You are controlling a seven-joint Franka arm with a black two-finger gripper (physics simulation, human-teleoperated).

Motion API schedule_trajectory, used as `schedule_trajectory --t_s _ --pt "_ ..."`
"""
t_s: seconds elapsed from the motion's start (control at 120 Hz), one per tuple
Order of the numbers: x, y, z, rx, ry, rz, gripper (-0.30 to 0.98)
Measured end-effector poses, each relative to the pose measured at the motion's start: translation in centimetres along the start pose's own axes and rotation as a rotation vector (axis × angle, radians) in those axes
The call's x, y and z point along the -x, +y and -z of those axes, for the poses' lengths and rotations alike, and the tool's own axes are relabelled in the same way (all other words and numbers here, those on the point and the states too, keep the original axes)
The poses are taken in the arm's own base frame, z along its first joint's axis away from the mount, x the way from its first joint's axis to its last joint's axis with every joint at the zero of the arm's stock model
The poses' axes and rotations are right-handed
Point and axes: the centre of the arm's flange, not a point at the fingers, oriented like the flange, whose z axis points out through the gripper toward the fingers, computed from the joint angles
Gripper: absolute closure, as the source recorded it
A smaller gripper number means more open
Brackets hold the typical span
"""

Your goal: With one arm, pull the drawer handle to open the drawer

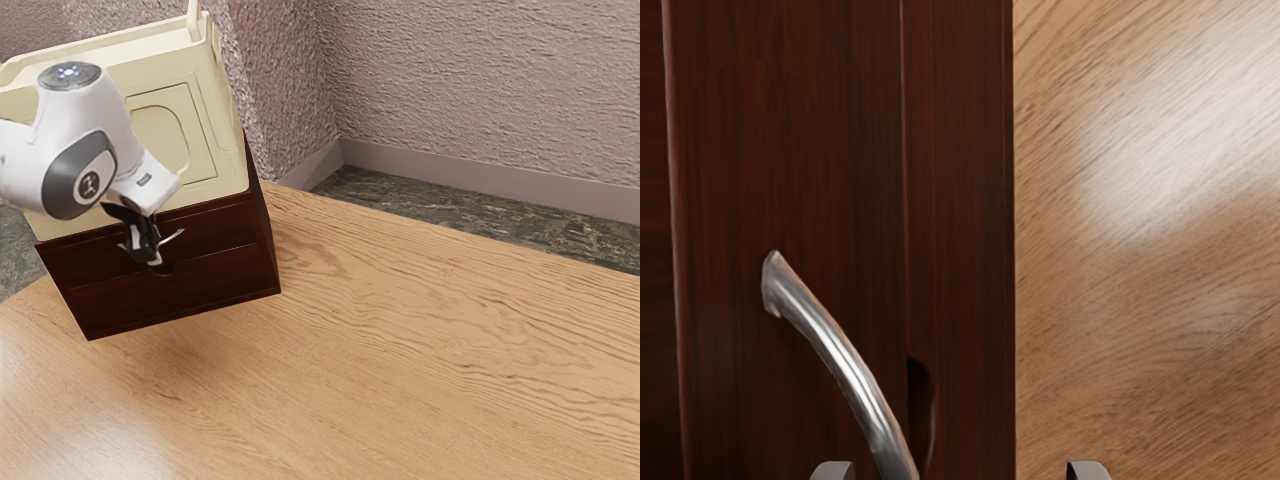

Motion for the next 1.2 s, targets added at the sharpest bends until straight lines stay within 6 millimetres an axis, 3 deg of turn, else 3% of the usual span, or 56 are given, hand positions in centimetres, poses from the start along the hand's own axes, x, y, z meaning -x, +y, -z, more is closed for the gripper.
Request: schedule_trajectory --t_s 0.242,0.4,0.742,1.2 --pt "0.2 -0.1 -0.1 -0.009 0.009 -0.004 0.69" --pt "0.3 0.7 0.0 -0.01 0.014 -0.015 0.74" --pt "0.8 6.0 1.2 -0.021 0.061 -0.061 0.78" --pt "1.4 11.6 3.4 -0.037 0.127 -0.103 0.78"
